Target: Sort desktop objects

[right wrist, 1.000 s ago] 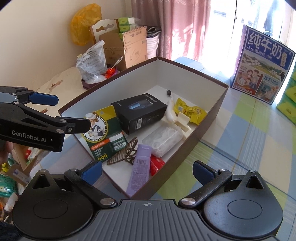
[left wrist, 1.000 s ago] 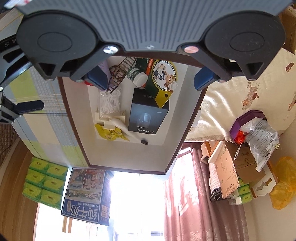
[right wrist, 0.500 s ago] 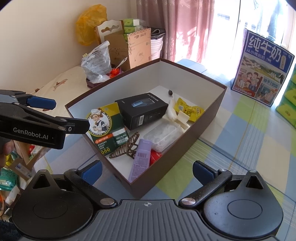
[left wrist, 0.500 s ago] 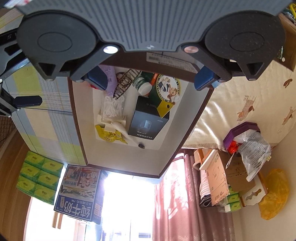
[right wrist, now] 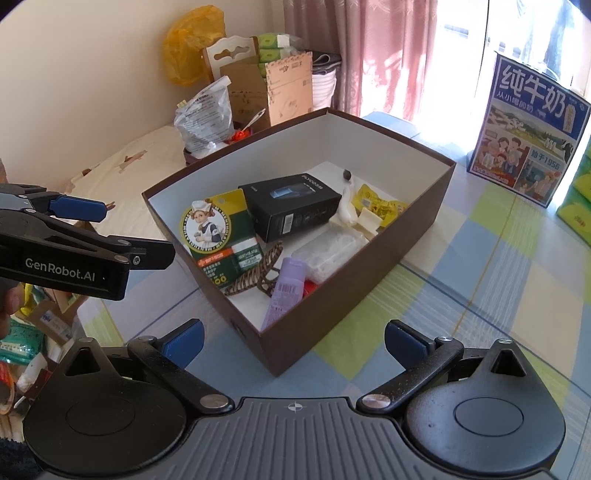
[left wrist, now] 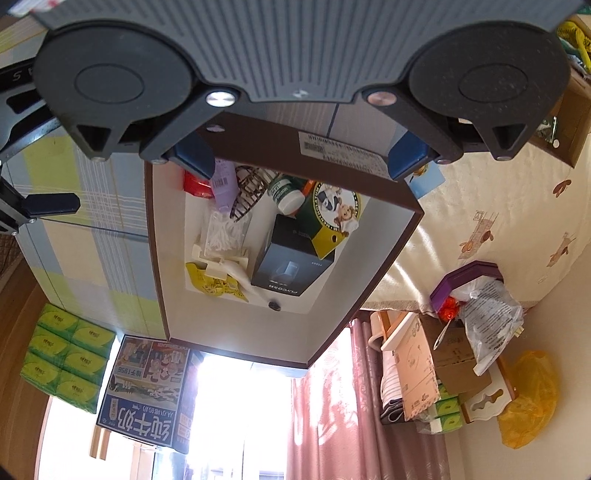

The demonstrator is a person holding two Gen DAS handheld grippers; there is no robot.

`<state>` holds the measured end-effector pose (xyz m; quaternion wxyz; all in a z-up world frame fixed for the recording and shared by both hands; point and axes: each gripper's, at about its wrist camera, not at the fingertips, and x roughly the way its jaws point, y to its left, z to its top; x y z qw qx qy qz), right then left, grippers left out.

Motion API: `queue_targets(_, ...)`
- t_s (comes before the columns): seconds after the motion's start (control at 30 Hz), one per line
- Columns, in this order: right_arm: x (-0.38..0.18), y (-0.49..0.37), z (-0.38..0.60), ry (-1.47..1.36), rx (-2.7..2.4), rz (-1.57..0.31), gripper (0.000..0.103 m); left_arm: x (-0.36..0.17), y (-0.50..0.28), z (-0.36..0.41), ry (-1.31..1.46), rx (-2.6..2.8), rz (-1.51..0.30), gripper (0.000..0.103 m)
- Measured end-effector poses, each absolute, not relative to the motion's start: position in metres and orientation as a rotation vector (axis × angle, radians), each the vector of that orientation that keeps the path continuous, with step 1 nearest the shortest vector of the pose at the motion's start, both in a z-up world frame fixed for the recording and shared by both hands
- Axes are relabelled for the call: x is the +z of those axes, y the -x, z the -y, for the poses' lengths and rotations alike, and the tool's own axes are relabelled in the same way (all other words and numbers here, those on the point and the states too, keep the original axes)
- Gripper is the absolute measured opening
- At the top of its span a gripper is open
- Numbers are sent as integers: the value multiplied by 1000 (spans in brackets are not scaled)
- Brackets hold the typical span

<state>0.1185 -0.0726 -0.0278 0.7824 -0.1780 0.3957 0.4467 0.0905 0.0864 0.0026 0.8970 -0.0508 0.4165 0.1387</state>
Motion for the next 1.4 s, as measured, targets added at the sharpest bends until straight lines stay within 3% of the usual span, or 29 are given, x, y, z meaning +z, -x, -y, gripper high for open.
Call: queue_targets(1.4,-15,-105,207,376,1000,-844,101,9,-35,37,105,385,-871,99)
